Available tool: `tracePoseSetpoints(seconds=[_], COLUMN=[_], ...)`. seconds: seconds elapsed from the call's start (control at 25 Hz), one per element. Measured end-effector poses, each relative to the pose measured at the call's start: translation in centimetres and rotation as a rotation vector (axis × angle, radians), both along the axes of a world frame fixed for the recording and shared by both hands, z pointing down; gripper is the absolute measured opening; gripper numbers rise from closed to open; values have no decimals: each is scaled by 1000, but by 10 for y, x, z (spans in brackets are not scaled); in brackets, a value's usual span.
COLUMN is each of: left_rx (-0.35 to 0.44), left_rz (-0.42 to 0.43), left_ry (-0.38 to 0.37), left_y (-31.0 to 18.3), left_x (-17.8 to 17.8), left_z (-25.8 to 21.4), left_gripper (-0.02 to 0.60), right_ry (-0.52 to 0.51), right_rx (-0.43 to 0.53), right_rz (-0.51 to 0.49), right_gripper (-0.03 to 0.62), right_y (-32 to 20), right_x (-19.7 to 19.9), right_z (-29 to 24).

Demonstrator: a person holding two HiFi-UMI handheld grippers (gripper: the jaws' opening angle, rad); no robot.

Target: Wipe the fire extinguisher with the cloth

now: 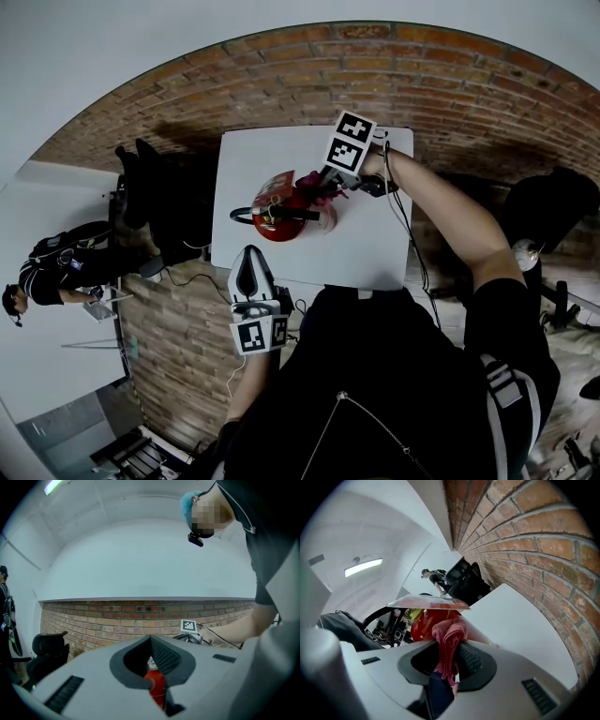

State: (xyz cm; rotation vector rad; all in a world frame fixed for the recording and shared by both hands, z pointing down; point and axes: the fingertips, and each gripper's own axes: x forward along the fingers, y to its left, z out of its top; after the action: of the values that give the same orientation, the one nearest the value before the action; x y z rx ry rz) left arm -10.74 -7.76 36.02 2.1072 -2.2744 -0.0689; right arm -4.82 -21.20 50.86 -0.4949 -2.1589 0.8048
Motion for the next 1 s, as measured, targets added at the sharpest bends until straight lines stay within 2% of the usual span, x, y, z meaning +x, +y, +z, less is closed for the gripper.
tracePoseSetpoints(seconds=[0.16,0.36,0.44,0.68,0.84,1.0], left_rx=[-15,9,23,14,-3,-27], left_rz=[3,8,19,40,48,59], left_ry=[-16,19,-13,-41,-21,8], left_y=[3,1,2,3,-1,-4], left_x=[1,6,5,9,14,20], left_z=[5,-3,-2,3,12,16], left_gripper=[11,11,11,11,11,11], right_ry=[-45,-100,-121,-217,-350,-382], right_rx=[17,14,-1,-90,-200,-244], right_rz=[4,23,35,70,76,128], right_gripper=[105,105,105,105,106,106], right_y=[3,6,7,11,16,11], right_x=[5,8,8,12,17,24], right_z=[-20,-40,-45,-62,-78,-72])
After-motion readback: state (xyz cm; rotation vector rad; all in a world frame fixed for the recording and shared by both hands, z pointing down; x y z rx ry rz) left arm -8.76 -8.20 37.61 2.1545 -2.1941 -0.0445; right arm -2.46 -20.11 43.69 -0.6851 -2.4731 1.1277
